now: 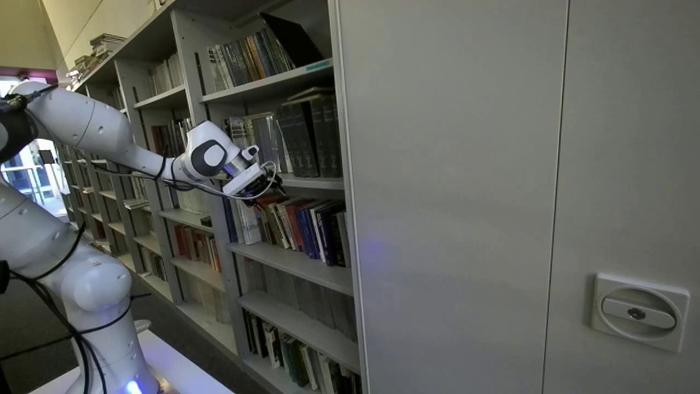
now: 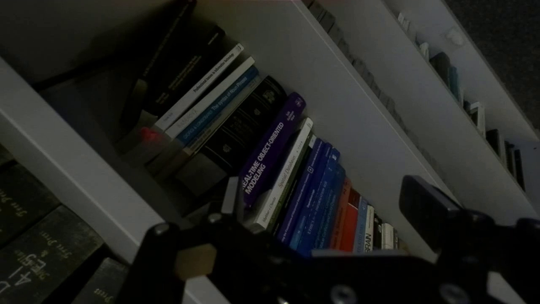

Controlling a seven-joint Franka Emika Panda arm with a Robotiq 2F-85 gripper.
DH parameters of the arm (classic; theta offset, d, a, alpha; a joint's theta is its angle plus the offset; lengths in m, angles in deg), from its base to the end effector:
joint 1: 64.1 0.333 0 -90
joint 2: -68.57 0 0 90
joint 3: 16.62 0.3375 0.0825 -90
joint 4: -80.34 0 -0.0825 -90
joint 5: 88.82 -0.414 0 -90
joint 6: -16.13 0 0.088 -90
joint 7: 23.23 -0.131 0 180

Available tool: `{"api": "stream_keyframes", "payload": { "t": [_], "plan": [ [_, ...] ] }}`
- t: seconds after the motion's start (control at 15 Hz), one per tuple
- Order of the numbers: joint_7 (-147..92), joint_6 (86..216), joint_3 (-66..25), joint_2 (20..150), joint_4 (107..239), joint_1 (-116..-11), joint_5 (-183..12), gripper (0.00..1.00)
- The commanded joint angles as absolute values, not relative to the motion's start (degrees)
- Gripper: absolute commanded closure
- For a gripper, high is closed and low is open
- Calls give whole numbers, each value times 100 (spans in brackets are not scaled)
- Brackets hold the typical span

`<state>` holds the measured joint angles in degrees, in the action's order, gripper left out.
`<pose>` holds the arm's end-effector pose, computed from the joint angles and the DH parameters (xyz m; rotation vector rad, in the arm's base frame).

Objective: Put the lying book on the top of the standing ones

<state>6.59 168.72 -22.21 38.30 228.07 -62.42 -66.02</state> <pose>0.4528 -0.0257 0.4898 2.4706 0.9675 0.7083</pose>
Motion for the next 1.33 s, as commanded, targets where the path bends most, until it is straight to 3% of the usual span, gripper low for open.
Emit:
{"api": "stream_keyframes", "payload": {
  "t": [0.0,0.6,1.13,1.27],
  "plan": [
    [1192,17558,-2304,3633,23056,-6058,-6436,0],
    [1927,18656,-1749,3249,23460,-6201,-5457,0],
    [1770,20968,-1151,2974,23830,-6772,-4344,0],
    [1704,20469,-1284,3183,23666,-6448,-4551,0]
  ]
}}
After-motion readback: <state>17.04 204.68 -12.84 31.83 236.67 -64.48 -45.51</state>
